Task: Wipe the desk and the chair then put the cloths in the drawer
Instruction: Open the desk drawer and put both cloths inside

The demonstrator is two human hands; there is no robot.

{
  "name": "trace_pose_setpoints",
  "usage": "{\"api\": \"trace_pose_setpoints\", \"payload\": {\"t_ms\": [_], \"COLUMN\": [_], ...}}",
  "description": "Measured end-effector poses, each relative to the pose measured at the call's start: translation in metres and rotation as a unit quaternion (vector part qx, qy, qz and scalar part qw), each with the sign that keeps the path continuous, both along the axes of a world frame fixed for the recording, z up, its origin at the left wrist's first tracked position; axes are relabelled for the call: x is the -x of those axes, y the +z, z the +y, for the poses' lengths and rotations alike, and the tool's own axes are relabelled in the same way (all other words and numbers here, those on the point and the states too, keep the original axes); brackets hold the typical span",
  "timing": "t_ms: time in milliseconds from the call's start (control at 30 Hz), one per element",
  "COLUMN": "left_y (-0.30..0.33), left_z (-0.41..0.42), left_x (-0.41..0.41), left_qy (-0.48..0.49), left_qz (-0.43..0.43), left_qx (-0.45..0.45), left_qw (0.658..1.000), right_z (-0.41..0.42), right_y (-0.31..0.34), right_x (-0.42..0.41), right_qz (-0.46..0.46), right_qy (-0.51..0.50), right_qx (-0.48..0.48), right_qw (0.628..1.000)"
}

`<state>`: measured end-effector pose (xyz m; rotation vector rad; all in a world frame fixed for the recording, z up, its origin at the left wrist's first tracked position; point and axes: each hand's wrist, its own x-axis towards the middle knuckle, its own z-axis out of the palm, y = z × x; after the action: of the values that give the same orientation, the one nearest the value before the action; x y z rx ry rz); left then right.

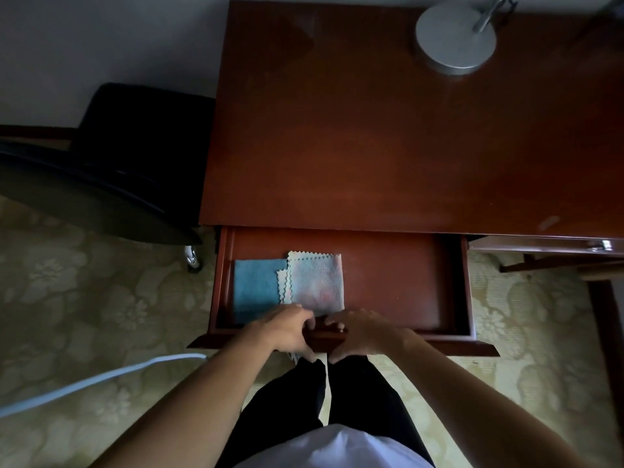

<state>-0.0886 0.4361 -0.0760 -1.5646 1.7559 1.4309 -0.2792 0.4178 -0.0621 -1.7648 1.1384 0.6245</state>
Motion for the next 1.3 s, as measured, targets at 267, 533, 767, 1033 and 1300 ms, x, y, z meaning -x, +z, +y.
{"api": "trace_pose_setpoints", "payload": {"t_ms": [267, 533, 767, 1033, 1300], "left_y": [-0.002, 0.008, 0.012, 0.012, 0.036], "left_z": [-0.008, -0.038, -0.055, -0.088, -0.117], "left_x": [-0.005, -0.01, 0.012, 0.037, 0.041], "left_qy": [-0.005, 0.044, 0.226, 0.73, 0.856], "left_qz": [0.014, -0.01, -0.161, 0.042, 0.309], "left_qx": [0.059, 0.194, 0.241, -0.062, -0.172], "left_qw": [0.998, 0.98, 0.93, 0.679, 0.377], "right_z": [-0.015, -0.049, -0.061, -0.082, -0.103], "right_y": [0.0, -0.001, 0.002, -0.001, 0.001], "right_x": [-0.004, -0.001, -0.009, -0.022, -0.024], "right_qz": [0.012, 0.005, 0.144, -0.107, -0.202], "right_qy": [0.068, -0.059, -0.173, -0.675, -0.74], "right_qx": [0.049, 0.135, 0.233, -0.209, -0.289], "right_qw": [0.996, 0.989, 0.946, 0.7, 0.572]}}
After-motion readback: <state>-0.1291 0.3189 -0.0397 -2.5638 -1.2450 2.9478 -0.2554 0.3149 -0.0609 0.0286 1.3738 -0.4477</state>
